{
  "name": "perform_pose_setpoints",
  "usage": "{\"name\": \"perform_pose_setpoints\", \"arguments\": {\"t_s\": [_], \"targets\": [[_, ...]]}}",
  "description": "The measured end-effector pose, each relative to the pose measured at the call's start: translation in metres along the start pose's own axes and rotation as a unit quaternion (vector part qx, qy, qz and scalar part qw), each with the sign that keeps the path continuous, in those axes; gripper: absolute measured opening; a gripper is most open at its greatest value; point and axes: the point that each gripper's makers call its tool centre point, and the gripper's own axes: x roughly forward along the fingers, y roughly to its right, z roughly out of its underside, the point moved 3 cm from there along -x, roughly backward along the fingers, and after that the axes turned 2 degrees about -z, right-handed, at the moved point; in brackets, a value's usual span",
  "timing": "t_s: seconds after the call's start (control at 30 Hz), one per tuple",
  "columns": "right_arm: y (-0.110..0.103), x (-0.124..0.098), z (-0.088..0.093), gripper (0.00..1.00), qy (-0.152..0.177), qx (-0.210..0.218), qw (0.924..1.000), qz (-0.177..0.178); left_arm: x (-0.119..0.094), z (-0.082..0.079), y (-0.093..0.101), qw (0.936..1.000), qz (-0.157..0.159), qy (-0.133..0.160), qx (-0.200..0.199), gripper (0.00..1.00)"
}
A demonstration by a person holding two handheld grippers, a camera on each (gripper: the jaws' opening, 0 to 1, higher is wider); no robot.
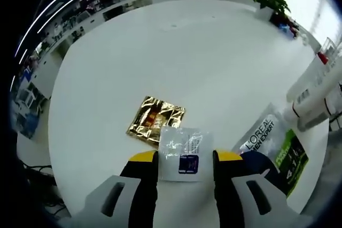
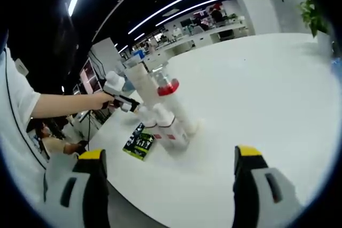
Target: Arrange the skincare products in the storage area until every visible bottle or jar stands upright without overlapping.
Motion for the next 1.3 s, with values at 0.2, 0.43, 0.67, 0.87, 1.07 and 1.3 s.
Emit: {"name": "perform_pose_setpoints", "arguments": {"t_s": [0.2, 0.43, 0.67, 0.87, 1.07, 1.3], "targets": [[-0.002, 0.000, -0.004, 1.00, 0.004, -0.003, 1.0000, -0.002, -0.013, -0.001, 0.001, 0.9997, 0.010, -0.001, 0.023, 0.38], [-0.004, 0.000, -0.007, 1.00, 0.007, -0.008, 0.9999, -0.004, -0.026, 0.000, 0.002, 0.9975, 0.027, -0.005, 0.065, 0.38], [-0.006, -0.002, -0.007, 1.00, 0.007, -0.012, 0.9999, -0.005, -0.036, 0.007, 0.006, 0.9922, 0.050, -0.018, 0.113, 0.38], [-0.007, -0.003, -0.009, 1.00, 0.010, -0.015, 0.9998, -0.005, -0.041, 0.013, 0.011, 0.9858, 0.065, -0.025, 0.152, 0.38], [-0.008, -0.005, -0.009, 1.00, 0.011, -0.015, 0.9998, -0.004, -0.046, 0.018, 0.015, 0.9808, 0.078, -0.032, 0.176, 0.38], [-0.009, -0.007, -0.008, 1.00, 0.013, -0.017, 0.9998, -0.002, -0.050, 0.026, 0.023, 0.9732, 0.101, -0.039, 0.202, 0.38]]}}
